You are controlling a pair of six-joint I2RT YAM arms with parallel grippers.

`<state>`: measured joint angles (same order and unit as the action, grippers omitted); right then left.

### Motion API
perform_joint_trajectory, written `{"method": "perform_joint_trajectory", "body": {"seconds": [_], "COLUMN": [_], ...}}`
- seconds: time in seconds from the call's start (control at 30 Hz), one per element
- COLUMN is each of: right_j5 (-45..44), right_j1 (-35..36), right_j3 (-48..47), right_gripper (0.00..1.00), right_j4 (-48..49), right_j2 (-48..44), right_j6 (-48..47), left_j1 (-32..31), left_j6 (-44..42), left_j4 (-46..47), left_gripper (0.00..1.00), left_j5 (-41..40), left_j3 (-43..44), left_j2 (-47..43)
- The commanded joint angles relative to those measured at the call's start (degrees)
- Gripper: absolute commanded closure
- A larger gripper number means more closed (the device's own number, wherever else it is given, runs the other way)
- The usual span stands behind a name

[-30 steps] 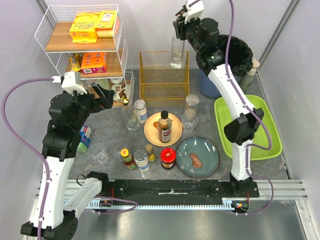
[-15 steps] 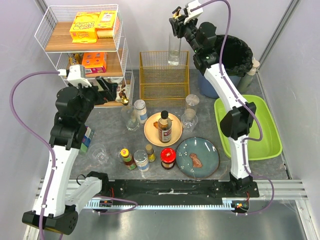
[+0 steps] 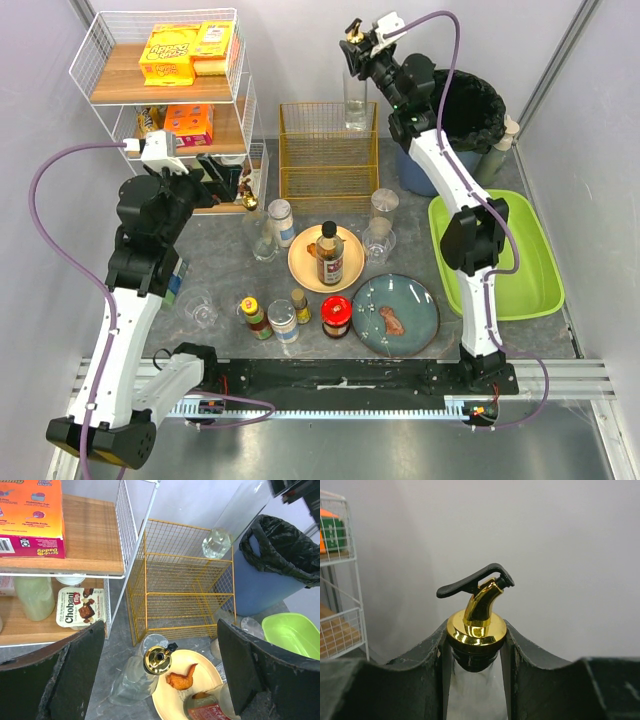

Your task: Clear the kitchen counter

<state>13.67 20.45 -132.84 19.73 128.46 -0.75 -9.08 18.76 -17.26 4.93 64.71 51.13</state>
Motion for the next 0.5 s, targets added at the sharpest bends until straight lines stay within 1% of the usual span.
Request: {"method": "perform_joint_trajectory", "body": {"seconds": [0.0,0.17,0.4,0.47], "right_j5": [3.6,6.2,5.6,5.1], "right_j1": [-0.9,-1.8,-2.1,-2.2], "right_j3": [4.7,7.8,18.5,20.5], "right_gripper": [1.0,1.0,1.0,1.0], "right_j4": [11.3,10.8,16.9,17.2], "right_j2": [-3.7,-4.2,-7.1,-7.4], "right_j6": [-1.1,-0.7,0.7,0.7], "left_j1": [-0.1,0.0,-0.1,-0.1], "left_j6": [-0.6,-0.7,-2.2,-2.2], "left_j4": [4.5,4.6,5.0,5.0], "left_gripper": [0.02,0.01,0.02,0.02], "left_j5": [1.6,1.0,2.0,1.8], "left_j3": [-0.5,-0.5,0.6,0.7], "left_j2": [-1.0,-0.7,1.5,1.9]}}
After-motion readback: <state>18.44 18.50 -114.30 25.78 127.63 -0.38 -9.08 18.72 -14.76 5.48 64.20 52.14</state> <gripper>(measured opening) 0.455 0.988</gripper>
